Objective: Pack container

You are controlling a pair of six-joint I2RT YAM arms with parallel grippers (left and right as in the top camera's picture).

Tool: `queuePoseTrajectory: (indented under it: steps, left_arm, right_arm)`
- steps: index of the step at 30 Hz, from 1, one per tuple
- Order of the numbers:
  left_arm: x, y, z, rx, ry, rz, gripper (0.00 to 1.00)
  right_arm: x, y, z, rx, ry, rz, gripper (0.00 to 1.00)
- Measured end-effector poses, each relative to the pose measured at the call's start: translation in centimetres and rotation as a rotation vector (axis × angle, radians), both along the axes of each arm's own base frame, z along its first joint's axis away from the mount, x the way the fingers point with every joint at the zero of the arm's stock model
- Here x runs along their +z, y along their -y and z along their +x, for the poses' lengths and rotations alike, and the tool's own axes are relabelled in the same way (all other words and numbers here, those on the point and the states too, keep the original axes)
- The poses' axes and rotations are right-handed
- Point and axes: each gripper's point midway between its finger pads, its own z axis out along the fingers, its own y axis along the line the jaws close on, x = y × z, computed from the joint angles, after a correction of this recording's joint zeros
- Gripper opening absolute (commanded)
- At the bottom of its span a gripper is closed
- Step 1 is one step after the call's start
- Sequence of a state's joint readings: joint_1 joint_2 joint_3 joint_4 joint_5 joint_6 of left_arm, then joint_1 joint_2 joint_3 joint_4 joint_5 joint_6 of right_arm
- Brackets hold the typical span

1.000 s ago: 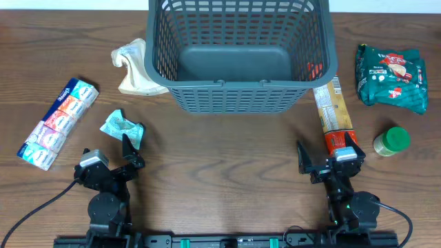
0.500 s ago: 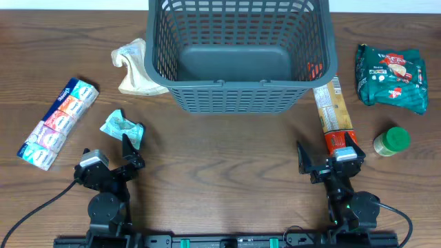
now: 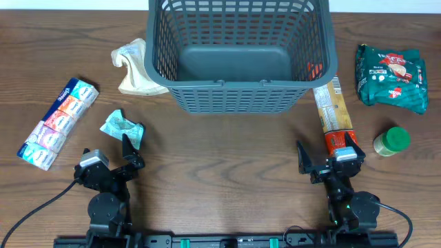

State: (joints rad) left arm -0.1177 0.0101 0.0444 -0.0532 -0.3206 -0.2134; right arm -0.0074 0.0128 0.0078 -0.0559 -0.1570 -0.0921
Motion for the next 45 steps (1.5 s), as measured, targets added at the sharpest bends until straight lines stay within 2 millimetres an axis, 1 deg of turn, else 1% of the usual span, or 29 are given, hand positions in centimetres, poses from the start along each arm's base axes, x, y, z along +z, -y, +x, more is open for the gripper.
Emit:
queuePoseTrajectory:
  steps: [12,16,18,20,23,25,26,28,31,34,36,39,41,43,45]
  left_arm:
    - [0.0,0.0,0.0,0.000,0.000,0.000,0.99]
    - [0.0,0.0,0.0,0.000,0.000,0.000,0.98]
    - [0.0,0.0,0.0,0.000,0.000,0.000,0.99]
    - [0.0,0.0,0.0,0.000,0.000,0.000,0.99]
    - [0.0,0.0,0.0,0.000,0.000,0.000,0.99]
    - [0.0,0.0,0.0,0.000,0.000,0.000,0.98]
    - [0.0,0.0,0.0,0.000,0.001,0.000,0.99]
    - [0.0,0.0,0.0,0.000,0.001,0.000,0.98]
    - [0.0,0.0,0.0,0.000,0.001,0.000,0.99]
    - [0.0,0.0,0.0,0.000,0.002,-0.001,0.99]
    - [0.0,0.0,0.0,0.000,0.002,0.000,0.99]
    - [0.0,0.0,0.0,0.000,0.001,0.000,0.99]
    - [0.0,0.0,0.0,0.000,0.001,-0.001,0.99]
    - [0.0,0.0,0.0,0.000,0.001,-0.001,0.99]
    - [0.0,0.0,0.0,0.000,0.001,-0.001,0.99]
  right_arm:
    - [-0.1,0.0,0.0,-0.004,-0.008,0.030,0.99]
    - [-0.5,0.9,0.1,-0.058,-0.057,0.077,0.99]
    - [0.0,1.5,0.2,-0.096,-0.081,0.092,0.99]
    - [1.7,2.2,0.3,-0.138,-0.092,0.098,0.99]
    - [5.6,3.4,0.8,-0.197,-0.092,0.099,0.99]
    - [8.4,4.2,1.6,-0.234,-0.121,0.097,0.99]
    - [9.3,4.5,2.0,-0.248,-0.146,0.096,0.99]
    - [11.3,5.2,3.2,-0.279,-0.218,0.094,0.99]
    - [13.0,6.2,4.6,-0.311,-0.387,0.085,0.99]
    - [15.3,7.0,6.3,-0.326,-0.516,0.069,0.99]
    - [16.2,7.3,7.1,-0.326,-0.628,0.051,0.99]
    - [17.5,7.6,8.8,-0.317,-0.695,0.026,0.99]
    - [17.8,7.8,10.1,-0.312,-0.720,0.014,0.99]
    - [17.7,7.9,11.0,-0.308,-0.737,0.007,0.99]
    - [16.7,7.9,10.8,-0.302,-0.788,-0.004,0.99]
